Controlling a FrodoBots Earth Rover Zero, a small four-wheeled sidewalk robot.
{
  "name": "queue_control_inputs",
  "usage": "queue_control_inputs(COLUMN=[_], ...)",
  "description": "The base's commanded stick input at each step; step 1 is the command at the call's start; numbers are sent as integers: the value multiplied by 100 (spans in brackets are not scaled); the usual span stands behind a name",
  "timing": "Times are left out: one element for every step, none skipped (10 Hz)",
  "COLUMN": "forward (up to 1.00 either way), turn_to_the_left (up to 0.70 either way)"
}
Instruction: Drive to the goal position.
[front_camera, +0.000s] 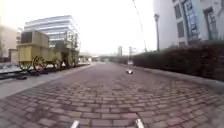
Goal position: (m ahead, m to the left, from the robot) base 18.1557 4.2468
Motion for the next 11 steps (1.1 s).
queue_control_inputs(forward=[70,70,70,70,70,70,70,70,70,70,70], turn_to_the_left=[0,0,0,0,0,0,-4,-11,-11,-11,-11])
